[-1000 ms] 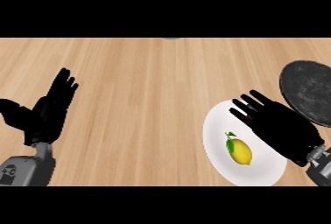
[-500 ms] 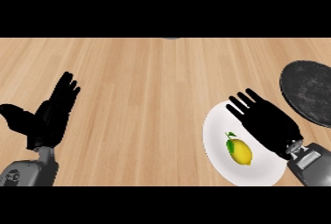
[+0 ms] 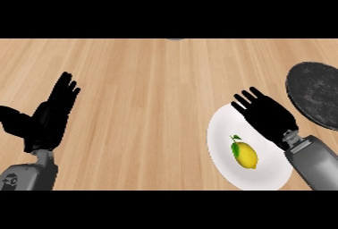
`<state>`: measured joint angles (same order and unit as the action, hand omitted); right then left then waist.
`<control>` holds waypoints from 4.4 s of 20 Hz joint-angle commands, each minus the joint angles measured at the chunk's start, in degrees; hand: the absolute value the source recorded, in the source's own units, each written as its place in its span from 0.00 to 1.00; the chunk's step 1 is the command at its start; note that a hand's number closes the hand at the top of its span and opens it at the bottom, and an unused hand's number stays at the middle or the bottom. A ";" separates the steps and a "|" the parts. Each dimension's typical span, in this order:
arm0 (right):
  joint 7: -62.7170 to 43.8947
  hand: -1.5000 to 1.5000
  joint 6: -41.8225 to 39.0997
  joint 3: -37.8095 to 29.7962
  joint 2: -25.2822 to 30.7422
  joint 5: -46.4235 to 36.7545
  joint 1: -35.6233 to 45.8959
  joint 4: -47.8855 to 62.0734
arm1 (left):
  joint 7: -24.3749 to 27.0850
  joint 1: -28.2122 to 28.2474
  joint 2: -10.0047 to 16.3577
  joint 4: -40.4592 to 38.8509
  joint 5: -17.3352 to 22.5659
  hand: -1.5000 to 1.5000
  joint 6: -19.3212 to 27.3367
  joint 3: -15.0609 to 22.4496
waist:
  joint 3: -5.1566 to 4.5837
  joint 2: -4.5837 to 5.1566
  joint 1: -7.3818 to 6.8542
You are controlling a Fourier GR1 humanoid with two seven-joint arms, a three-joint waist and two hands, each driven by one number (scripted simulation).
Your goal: Pick the bell pepper from the plate and place it in the pan
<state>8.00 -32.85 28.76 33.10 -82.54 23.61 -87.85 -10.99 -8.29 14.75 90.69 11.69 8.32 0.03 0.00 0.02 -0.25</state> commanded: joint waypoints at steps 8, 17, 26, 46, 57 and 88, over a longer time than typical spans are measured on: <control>5.44 0.00 7.91 -5.10 -6.87 -4.69 1.67 11.93 | -2.57 -0.98 -0.18 0.58 -0.55 0.50 -2.85 -2.65 | 0.00 0.00 -0.02; 13.08 1.00 12.33 -5.76 -7.18 -7.06 2.66 18.39 | -3.16 1.86 -0.06 3.11 -0.34 0.50 -4.34 -4.48 | 0.01 -0.03 -0.33; 16.40 1.00 18.29 -9.47 -10.72 -9.47 4.92 25.82 | -3.18 -3.01 -2.85 0.00 -3.88 0.50 -2.54 -3.58 | 0.01 0.03 0.01; -19.40 1.00 7.03 -26.58 -29.59 -0.34 -2.80 -18.81 | -2.70 -0.03 -4.15 1.34 -3.62 0.50 -2.34 -3.76 | -0.05 -0.62 1.60; -24.47 1.00 -7.41 -40.20 -25.60 7.31 7.01 -29.00 | -3.43 -4.03 -5.78 -1.03 -6.54 0.50 -0.31 -2.93 | 0.01 -0.07 0.54; 14.77 1.00 45.09 -63.10 1.39 18.28 17.22 58.19 | -0.47 -0.75 -4.58 -0.39 -4.04 0.50 -6.50 -5.11 | 0.16 1.00 -2.39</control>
<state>21.59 6.16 -34.40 32.66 -62.26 37.98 -40.23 -13.11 -9.71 9.63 91.42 6.77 3.37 -4.27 0.13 0.63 -1.77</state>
